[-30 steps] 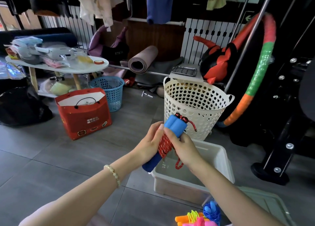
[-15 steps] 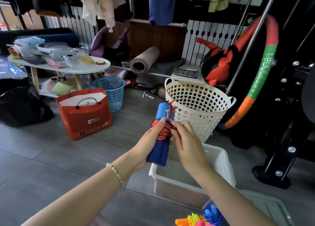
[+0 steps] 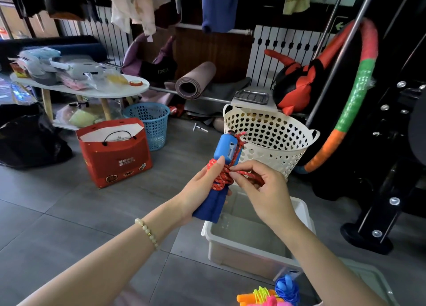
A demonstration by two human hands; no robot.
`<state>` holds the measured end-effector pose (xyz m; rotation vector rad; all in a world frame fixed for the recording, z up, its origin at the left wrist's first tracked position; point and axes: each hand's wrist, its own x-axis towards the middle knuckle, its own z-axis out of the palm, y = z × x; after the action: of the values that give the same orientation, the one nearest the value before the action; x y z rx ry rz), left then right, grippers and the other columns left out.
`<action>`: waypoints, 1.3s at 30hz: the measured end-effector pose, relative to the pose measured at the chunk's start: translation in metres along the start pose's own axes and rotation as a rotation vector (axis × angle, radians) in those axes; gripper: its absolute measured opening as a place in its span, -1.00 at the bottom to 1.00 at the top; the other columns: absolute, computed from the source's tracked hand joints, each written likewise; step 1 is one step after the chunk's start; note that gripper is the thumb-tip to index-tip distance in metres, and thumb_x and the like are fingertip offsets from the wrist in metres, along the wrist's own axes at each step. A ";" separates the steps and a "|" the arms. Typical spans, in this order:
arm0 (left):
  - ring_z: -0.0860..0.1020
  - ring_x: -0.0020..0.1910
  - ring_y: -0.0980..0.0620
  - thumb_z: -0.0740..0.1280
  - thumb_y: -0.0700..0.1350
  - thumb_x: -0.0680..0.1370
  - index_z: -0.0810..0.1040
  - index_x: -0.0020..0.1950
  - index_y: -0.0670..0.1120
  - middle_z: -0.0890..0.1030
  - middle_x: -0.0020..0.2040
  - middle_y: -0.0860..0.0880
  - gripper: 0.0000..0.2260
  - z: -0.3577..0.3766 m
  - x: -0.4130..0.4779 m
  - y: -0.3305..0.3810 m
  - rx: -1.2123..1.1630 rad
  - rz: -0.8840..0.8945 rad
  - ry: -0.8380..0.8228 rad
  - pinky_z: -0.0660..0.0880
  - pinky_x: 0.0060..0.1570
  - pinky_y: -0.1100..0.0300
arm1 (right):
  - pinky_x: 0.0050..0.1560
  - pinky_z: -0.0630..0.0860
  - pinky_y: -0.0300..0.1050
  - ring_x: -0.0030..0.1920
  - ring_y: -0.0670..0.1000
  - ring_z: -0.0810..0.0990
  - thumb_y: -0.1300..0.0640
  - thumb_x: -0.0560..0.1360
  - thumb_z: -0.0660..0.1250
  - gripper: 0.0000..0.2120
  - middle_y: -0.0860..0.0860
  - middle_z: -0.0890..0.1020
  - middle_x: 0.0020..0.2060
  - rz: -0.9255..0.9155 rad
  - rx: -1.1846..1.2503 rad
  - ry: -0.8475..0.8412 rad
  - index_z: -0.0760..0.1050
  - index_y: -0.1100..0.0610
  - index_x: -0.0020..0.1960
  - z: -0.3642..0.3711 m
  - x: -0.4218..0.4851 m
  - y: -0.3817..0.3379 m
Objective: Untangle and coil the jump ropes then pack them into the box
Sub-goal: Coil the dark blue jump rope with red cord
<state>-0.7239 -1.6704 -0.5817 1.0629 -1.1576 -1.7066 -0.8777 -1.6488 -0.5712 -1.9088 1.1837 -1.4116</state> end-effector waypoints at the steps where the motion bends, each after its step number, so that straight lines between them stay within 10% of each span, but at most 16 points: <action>1: 0.59 0.06 -0.19 0.14 0.38 0.47 0.57 0.16 -0.11 0.62 0.09 -0.25 -0.38 0.002 -0.002 0.001 0.053 0.000 0.004 0.46 0.24 -0.05 | -0.17 0.51 -0.32 -0.22 -0.12 0.63 0.21 0.46 0.41 -0.95 -0.12 0.66 -0.25 0.004 0.013 0.002 0.60 0.07 -0.12 0.001 -0.001 0.000; 4: 0.57 -0.20 -0.03 -0.04 0.33 0.55 0.58 -0.02 -0.14 0.62 -0.17 -0.15 -0.38 -0.002 -0.002 0.000 0.113 -0.021 0.013 0.54 -0.06 0.11 | -0.24 0.52 -0.28 -0.25 -0.15 0.59 0.19 0.45 0.41 -0.93 -0.11 0.62 -0.27 0.066 0.126 0.000 0.56 0.05 -0.11 0.002 -0.003 -0.003; 8: 0.56 -0.25 0.08 -0.01 0.24 0.59 0.47 0.22 -0.08 0.58 -0.11 -0.10 -0.51 0.002 -0.001 -0.006 0.218 0.054 0.023 0.54 -0.18 0.25 | -0.23 0.55 -0.25 -0.24 -0.11 0.60 0.16 0.37 0.47 -0.85 -0.05 0.62 -0.27 0.090 0.209 0.056 0.52 0.10 -0.12 0.004 -0.003 -0.006; 15: 0.56 0.17 -0.03 -0.05 0.26 0.59 0.45 0.22 0.24 0.60 0.17 -0.10 -0.63 0.003 -0.004 -0.003 0.172 0.087 0.041 0.48 0.23 0.04 | -0.12 0.59 -0.17 -0.13 -0.10 0.62 0.07 0.42 0.38 -0.87 -0.11 0.64 -0.14 0.019 0.186 0.018 0.62 0.02 -0.04 0.006 -0.002 -0.010; 28: 0.63 -0.10 0.11 0.30 0.26 0.31 0.43 0.21 -0.08 0.64 0.03 -0.08 -0.40 0.008 -0.008 -0.003 0.072 0.097 0.067 0.58 -0.18 0.25 | -0.32 0.33 -0.40 -0.39 -0.18 0.43 0.06 0.57 0.16 -0.76 -0.17 0.55 -0.35 0.079 0.244 0.087 0.59 0.06 -0.11 0.007 0.002 -0.005; 39: 0.61 -0.36 0.23 0.25 0.11 0.56 0.33 0.31 -0.05 0.60 -0.04 -0.02 -0.61 0.014 -0.012 0.003 0.028 0.061 0.127 0.52 -0.41 0.34 | -0.31 0.31 -0.31 -0.36 -0.15 0.31 -0.14 0.55 -0.10 -0.51 -0.08 0.30 -0.40 0.226 0.360 0.031 0.54 0.03 0.10 0.008 0.006 -0.013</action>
<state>-0.7327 -1.6558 -0.5735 1.1256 -1.1245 -1.5570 -0.8650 -1.6484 -0.5609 -1.4661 1.0385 -1.4225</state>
